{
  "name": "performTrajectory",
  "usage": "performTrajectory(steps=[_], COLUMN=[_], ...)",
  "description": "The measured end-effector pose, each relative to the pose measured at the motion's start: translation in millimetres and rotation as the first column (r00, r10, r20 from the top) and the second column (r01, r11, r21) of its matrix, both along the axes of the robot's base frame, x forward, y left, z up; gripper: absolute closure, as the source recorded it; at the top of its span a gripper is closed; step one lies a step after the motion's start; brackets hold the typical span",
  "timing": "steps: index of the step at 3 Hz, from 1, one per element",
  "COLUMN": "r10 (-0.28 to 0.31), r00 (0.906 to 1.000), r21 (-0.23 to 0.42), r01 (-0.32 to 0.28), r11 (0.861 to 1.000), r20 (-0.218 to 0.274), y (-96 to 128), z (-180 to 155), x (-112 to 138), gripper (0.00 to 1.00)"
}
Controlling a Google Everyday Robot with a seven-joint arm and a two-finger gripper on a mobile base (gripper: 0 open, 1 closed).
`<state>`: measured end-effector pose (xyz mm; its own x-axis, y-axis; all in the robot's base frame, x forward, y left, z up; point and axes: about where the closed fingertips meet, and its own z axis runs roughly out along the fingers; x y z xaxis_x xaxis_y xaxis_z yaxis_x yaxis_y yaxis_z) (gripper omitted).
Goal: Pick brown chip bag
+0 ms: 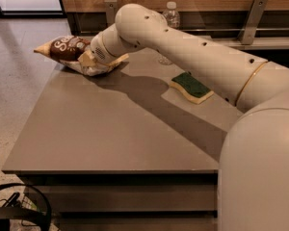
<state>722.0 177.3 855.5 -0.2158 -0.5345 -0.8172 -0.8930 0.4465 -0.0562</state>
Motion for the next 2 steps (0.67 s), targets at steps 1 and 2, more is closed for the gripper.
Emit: performTrajectory(steps=[1,2], r10=[0.000,0.000], r00=[1.0000,1.0000], r21=[0.000,0.000], r01=[0.000,0.000], r11=[1.000,1.000], r20=[0.000,0.000], y=[0.0,0.0], z=[0.6,1.0], x=[0.0,0.0], gripper=[1.00,1.00])
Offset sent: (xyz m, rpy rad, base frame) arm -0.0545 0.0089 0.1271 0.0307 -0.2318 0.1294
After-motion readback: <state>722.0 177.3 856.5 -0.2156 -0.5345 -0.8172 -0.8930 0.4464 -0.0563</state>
